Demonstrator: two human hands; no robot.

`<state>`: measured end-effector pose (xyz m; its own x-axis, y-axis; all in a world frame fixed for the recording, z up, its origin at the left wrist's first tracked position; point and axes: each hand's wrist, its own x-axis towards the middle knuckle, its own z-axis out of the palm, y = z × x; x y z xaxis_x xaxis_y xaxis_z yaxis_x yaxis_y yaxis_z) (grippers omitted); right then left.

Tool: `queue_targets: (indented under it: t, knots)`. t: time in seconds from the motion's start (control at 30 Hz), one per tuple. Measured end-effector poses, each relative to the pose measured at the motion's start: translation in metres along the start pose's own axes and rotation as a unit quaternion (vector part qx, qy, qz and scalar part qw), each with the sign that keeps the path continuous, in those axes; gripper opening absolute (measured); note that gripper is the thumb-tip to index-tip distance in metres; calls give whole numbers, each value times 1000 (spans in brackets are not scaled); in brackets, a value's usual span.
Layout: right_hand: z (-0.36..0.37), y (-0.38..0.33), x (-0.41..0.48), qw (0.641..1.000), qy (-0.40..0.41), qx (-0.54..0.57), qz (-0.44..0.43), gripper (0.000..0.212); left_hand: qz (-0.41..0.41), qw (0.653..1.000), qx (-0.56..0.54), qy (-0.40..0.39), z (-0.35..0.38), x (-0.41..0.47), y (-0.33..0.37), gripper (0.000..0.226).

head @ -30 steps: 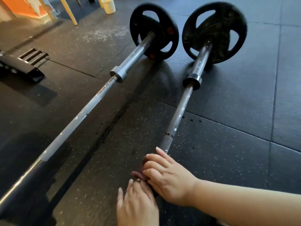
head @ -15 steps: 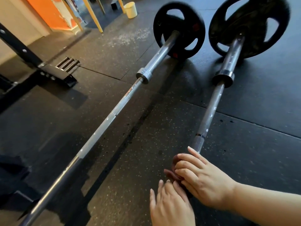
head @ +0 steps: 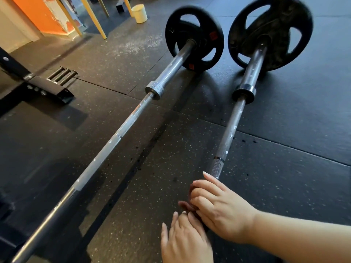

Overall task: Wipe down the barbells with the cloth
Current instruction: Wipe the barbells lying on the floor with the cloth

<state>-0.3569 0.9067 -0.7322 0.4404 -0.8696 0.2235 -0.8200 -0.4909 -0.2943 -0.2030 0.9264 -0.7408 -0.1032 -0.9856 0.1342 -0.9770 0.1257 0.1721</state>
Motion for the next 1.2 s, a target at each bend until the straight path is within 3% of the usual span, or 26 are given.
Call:
queue_targets:
  t: [0.13, 0.23, 0.47, 0.6, 0.77, 0.9, 1.0, 1.1, 1.2]
  knots:
    - [-12, -5, 24, 999, -37, -20, 9, 37, 9, 996, 0, -85, -5, -1, -4, 42]
    - [-6, -4, 12, 999, -44, -1, 19, 37, -15, 995, -29, -92, -6, 1, -6, 44]
    - [-2, -1, 1, 1000, -6, 8, 9, 37, -29, 990, -29, -135, -20, 10, 9, 80]
    - [-5, -2, 10, 1000, -10, 4, 8, 35, -14, 992, 10, -125, -15, 4, 1, 45]
    - [3, 1, -15, 999, 30, 12, 5, 34, -36, 986, -29, -160, -18, 8, 4, 47]
    - [-6, 0, 6, 1000, -9, 1, 14, 36, -2, 987, -64, -147, -14, 4, 0, 44]
    - [-17, -1, 24, 999, -31, -7, 17, 49, 35, 992, -34, -115, -12, 5, -4, 62]
    - [-9, 2, 6, 1000, -28, 1, 13, 40, 17, 992, -55, -110, -18, 13, 2, 81]
    - [2, 4, -17, 1000, 20, 17, 6, 36, -31, 980, -70, -186, -30, 16, 9, 100]
